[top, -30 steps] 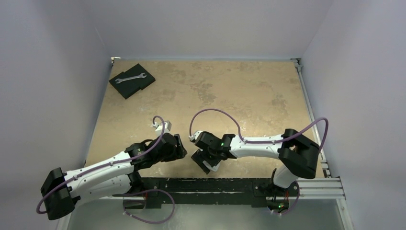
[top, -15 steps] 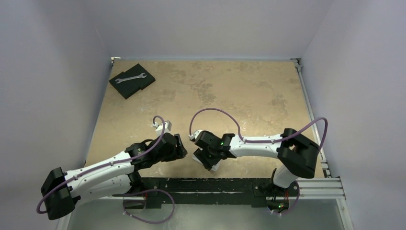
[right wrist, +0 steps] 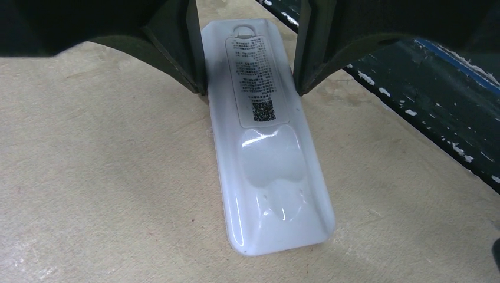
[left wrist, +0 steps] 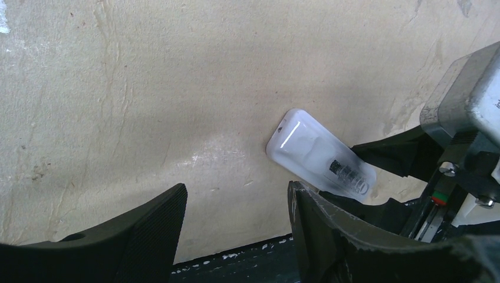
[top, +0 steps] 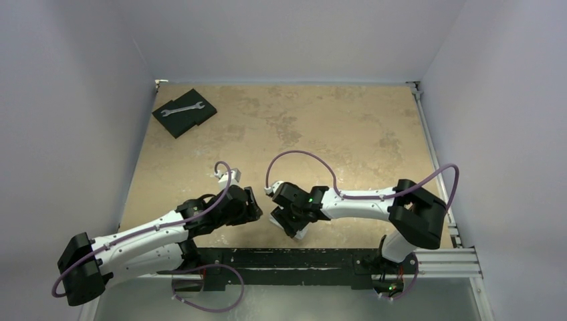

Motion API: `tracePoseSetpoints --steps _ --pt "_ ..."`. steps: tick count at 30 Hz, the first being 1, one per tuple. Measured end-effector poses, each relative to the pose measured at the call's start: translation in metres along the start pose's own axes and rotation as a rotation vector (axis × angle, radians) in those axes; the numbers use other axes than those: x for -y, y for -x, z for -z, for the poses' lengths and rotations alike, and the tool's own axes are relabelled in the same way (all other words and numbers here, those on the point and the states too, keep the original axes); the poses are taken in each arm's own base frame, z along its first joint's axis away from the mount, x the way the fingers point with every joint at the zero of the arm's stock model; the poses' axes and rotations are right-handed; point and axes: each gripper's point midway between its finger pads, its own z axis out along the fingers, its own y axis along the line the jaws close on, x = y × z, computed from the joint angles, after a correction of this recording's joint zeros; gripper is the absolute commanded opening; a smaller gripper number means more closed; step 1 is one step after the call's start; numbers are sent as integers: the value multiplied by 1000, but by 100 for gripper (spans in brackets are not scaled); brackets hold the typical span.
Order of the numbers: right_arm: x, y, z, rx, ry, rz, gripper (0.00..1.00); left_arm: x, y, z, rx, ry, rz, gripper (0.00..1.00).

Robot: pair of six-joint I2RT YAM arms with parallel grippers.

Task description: Load the batteries into the remote control

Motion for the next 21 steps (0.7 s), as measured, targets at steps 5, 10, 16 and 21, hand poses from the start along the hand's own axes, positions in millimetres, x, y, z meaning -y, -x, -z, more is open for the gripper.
tracePoseSetpoints --steps 5,10,16,21 --pt "-1 0 5 4 1 -26 24 1 -1 0 -4 -5 1 63" --pt "-2 7 14 37 25 -61 22 14 1 3 -4 -65 15 65" --pt "6 21 39 121 83 -141 21 32 10 14 31 -177 43 69" --pt "11 38 59 213 142 -208 21 46 12 19 40 -261 57 72"
